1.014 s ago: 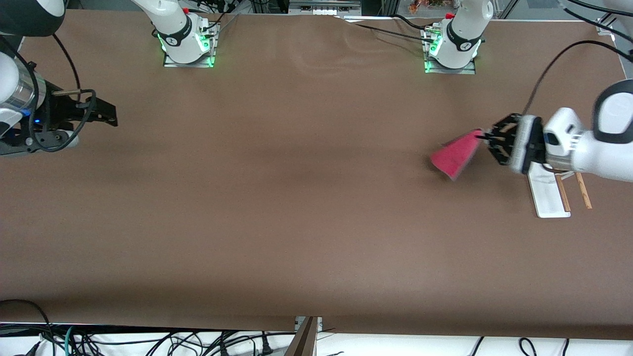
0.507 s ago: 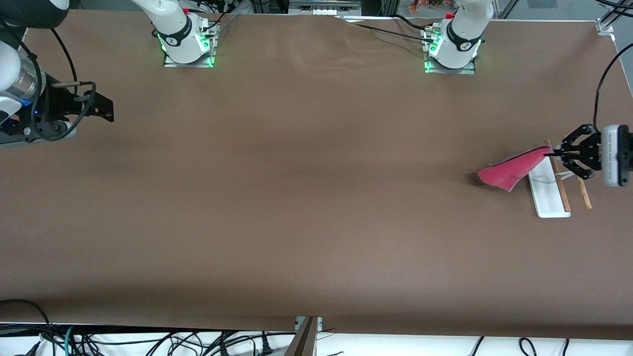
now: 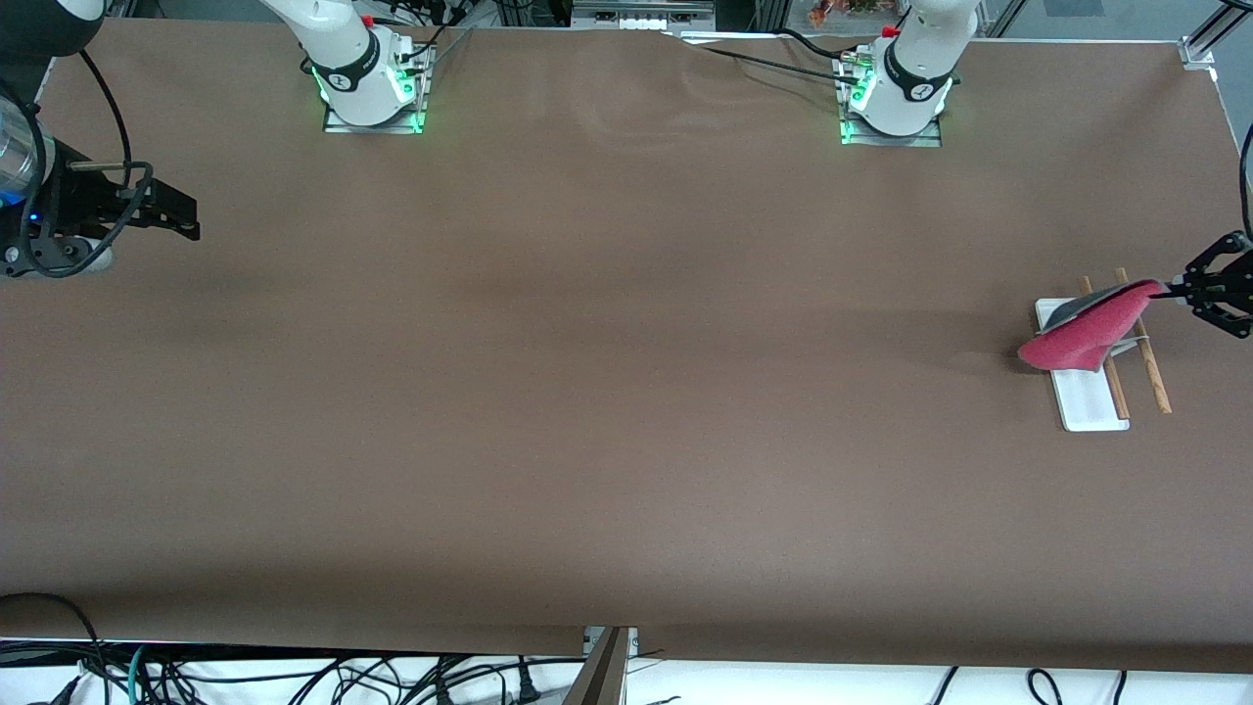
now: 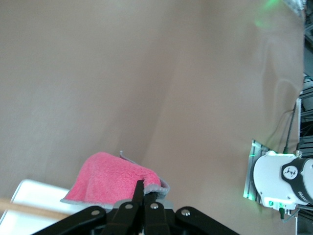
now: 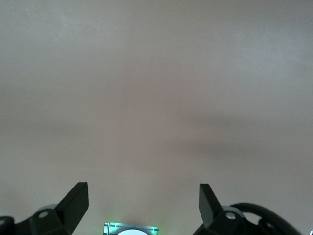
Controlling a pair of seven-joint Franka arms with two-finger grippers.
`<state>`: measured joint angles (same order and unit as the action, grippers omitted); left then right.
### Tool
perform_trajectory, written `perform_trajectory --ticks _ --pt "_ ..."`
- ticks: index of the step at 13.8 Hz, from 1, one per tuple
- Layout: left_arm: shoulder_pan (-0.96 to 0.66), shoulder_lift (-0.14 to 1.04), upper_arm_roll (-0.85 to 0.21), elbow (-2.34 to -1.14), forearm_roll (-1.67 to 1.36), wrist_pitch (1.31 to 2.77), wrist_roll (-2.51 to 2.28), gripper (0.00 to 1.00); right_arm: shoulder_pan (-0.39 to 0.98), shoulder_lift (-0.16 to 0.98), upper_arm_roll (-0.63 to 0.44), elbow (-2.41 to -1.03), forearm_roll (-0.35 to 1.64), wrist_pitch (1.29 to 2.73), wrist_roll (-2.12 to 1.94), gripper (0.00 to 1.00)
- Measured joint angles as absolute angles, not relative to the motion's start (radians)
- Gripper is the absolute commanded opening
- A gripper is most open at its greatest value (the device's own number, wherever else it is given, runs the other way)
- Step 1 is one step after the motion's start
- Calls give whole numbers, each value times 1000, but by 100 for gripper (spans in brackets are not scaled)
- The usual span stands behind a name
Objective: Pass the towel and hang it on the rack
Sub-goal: 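Carry the towel with the left gripper over the wooden dowel rack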
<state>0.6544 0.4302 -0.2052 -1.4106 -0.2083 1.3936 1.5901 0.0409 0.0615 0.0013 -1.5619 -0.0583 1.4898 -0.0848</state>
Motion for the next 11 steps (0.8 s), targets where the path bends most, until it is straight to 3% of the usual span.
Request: perform_trajectory --ticks 11 --pt "800 557 -146 -1334 -147 1480 1820 0 55 72 9 -1554 -58 1510 -86 100"
